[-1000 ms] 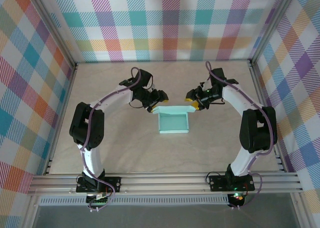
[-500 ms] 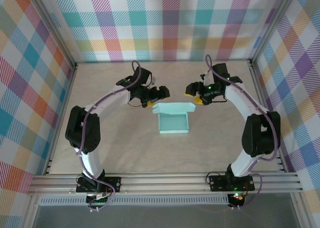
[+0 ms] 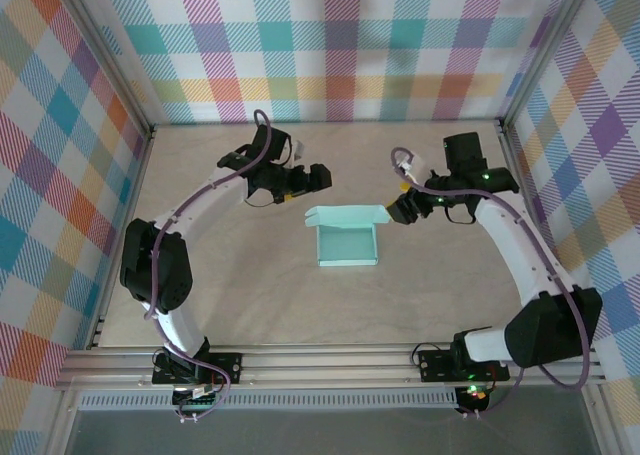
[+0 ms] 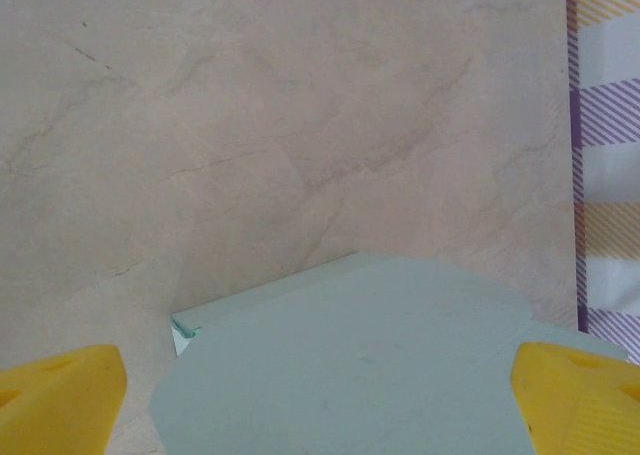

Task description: Fold the paper box

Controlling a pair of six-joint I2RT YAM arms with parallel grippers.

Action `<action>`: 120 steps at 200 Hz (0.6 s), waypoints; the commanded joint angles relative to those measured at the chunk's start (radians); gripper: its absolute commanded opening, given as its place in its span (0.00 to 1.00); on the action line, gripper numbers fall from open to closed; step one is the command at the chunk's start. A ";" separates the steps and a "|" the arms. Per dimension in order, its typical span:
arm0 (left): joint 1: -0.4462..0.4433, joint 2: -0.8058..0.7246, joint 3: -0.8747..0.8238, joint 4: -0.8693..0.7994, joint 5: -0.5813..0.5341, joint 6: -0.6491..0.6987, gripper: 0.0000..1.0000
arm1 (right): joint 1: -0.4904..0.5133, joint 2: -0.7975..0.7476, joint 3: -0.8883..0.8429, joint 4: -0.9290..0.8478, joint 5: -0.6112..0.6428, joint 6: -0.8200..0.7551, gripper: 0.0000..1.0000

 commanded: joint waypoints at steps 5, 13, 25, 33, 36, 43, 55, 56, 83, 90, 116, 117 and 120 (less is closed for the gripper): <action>0.007 0.015 0.026 -0.014 0.028 0.022 0.99 | 0.026 0.084 0.040 -0.108 0.109 -0.218 0.71; 0.006 0.012 0.023 -0.017 0.026 0.022 0.99 | 0.035 0.108 0.048 -0.114 0.128 -0.230 0.70; 0.007 0.010 0.018 -0.019 0.022 0.023 0.99 | 0.049 0.137 0.058 -0.121 0.160 -0.237 0.69; 0.006 0.008 0.014 -0.021 0.018 0.025 0.99 | 0.059 0.160 0.066 -0.124 0.188 -0.240 0.66; 0.006 0.007 0.012 -0.022 0.017 0.024 0.99 | 0.063 0.168 0.068 -0.123 0.199 -0.238 0.66; 0.006 0.005 0.009 -0.024 0.015 0.026 0.99 | 0.072 0.185 0.070 -0.116 0.220 -0.241 0.63; 0.008 0.005 0.004 -0.023 0.015 0.028 0.99 | 0.083 0.201 0.072 -0.115 0.223 -0.241 0.57; 0.008 0.004 0.004 -0.023 0.014 0.028 0.99 | 0.085 0.204 0.074 -0.116 0.221 -0.241 0.56; 0.008 0.010 0.006 -0.025 0.016 0.027 0.99 | 0.099 0.223 0.070 -0.100 0.209 -0.238 0.45; 0.008 0.011 0.004 -0.024 0.017 0.027 0.99 | 0.101 0.227 0.068 -0.096 0.210 -0.236 0.42; 0.008 0.009 0.002 -0.025 0.022 0.027 0.99 | 0.107 0.242 0.065 -0.072 0.216 -0.232 0.38; 0.008 0.009 0.002 -0.026 0.022 0.027 0.99 | 0.107 0.243 0.065 -0.071 0.216 -0.231 0.38; 0.009 0.009 0.001 -0.026 0.023 0.027 0.99 | 0.106 0.244 0.065 -0.067 0.217 -0.230 0.38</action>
